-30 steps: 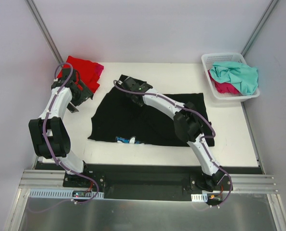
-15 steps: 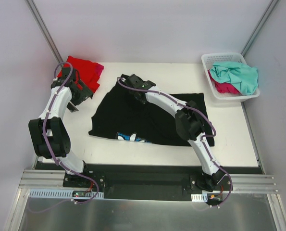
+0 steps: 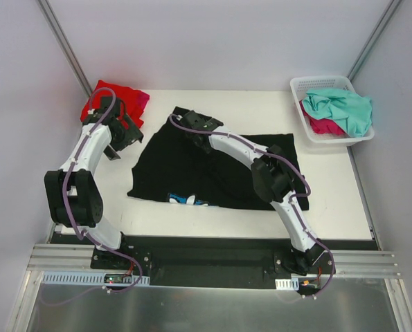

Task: Fold and stack the t-shirts

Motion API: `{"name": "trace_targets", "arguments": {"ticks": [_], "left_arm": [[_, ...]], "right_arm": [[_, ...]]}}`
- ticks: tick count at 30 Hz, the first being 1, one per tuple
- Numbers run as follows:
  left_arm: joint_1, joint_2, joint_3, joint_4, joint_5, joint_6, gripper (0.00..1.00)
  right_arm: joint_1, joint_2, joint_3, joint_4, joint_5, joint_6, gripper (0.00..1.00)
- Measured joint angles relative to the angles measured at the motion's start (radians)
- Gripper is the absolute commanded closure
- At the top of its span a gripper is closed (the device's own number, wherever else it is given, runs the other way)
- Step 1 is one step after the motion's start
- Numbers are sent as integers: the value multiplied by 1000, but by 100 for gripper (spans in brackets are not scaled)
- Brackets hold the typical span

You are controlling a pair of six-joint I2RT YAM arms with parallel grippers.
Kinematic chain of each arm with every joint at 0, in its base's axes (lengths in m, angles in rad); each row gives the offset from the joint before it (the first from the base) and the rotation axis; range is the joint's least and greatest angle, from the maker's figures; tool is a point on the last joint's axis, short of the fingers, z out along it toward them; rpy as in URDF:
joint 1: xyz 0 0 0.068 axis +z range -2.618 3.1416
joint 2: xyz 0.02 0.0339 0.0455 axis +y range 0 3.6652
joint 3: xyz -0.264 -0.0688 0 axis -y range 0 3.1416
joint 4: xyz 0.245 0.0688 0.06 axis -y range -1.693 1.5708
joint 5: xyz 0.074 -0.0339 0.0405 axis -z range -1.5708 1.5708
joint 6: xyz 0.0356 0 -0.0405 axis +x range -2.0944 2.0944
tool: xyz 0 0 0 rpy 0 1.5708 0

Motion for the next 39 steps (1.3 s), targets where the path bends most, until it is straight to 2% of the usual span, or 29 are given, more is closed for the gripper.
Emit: {"name": "trace_targets", "arguments": {"ticks": [5, 10, 13, 17, 19, 25, 32, 39], "left_arm": [[-136, -55, -61, 5, -8, -6, 1], [-325, -194, -248, 16, 5, -53, 1], [-388, -314, -373, 9, 31, -89, 1], [-393, -449, -475, -5, 34, -122, 1], [-393, -470, -500, -6, 29, -129, 1], [-394, -393, -563, 54, 31, -133, 1], [-413, -362, -684, 126, 37, -141, 1], [-414, -372, -720, 155, 37, -151, 1]], "right_arm": [[18, -47, -117, -23, 1, 55, 62], [52, -153, -214, -67, 7, 118, 63], [70, -230, -254, -87, 16, 155, 64], [74, -308, -286, -106, 13, 202, 64], [72, -350, -315, -106, 3, 227, 64], [70, -488, -412, -109, -41, 282, 64], [52, -660, -622, -83, -105, 320, 66], [25, -690, -671, -67, -150, 330, 67]]}}
